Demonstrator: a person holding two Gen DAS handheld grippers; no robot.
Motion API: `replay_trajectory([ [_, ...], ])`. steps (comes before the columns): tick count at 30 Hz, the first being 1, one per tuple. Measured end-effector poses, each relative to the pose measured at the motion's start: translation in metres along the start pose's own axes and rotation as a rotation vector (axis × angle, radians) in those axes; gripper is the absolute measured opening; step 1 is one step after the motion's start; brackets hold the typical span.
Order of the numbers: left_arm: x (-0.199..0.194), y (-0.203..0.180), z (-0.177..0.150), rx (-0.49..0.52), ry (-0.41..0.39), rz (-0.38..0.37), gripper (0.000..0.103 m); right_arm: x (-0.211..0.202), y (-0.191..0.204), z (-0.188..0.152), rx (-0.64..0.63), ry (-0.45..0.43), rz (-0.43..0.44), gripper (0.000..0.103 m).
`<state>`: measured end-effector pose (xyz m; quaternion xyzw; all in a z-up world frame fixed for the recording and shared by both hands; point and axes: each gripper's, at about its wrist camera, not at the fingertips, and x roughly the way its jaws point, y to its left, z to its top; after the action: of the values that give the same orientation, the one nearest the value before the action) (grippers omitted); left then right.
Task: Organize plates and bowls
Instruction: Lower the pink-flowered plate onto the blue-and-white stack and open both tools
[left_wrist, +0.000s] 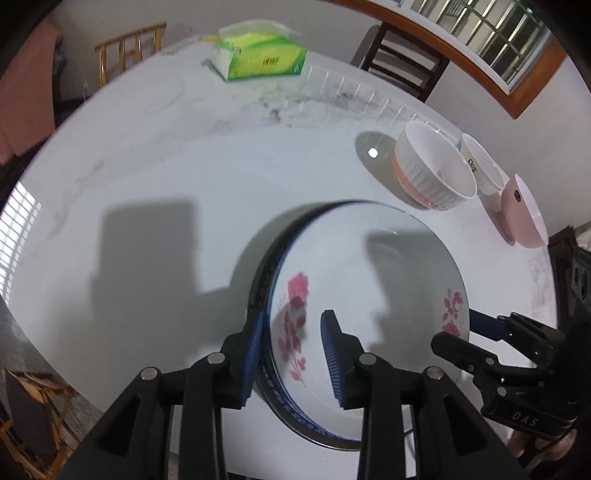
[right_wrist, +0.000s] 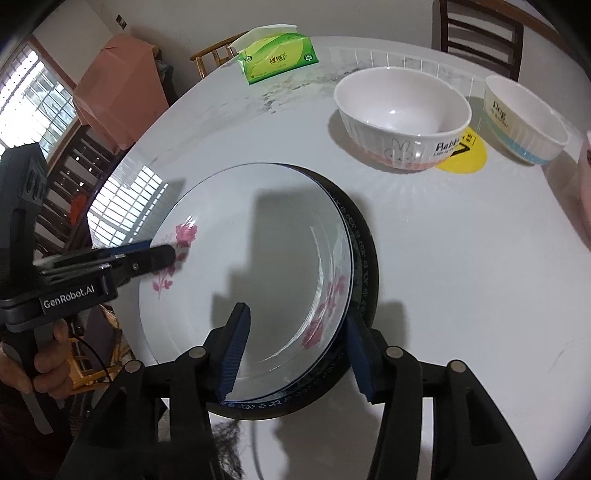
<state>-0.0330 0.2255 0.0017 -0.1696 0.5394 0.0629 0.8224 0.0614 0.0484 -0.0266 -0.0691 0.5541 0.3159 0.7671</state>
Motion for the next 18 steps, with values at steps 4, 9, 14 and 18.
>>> replay_trajectory([
  [4,-0.004,-0.005,0.002,0.021,-0.028,0.032,0.034,-0.001,-0.001,-0.001,-0.003,-0.004,0.001,0.052],
  [9,-0.009,-0.019,0.003,0.069,-0.070,0.055,0.040,-0.002,-0.002,-0.003,0.001,-0.010,0.002,0.053],
  [14,-0.017,-0.043,0.003,0.139,-0.129,0.079,0.042,-0.016,0.000,-0.002,-0.004,-0.067,-0.025,0.065],
  [18,-0.020,-0.061,0.003,0.173,-0.167,0.087,0.045,-0.027,-0.003,-0.006,-0.017,-0.113,-0.076,0.066],
])
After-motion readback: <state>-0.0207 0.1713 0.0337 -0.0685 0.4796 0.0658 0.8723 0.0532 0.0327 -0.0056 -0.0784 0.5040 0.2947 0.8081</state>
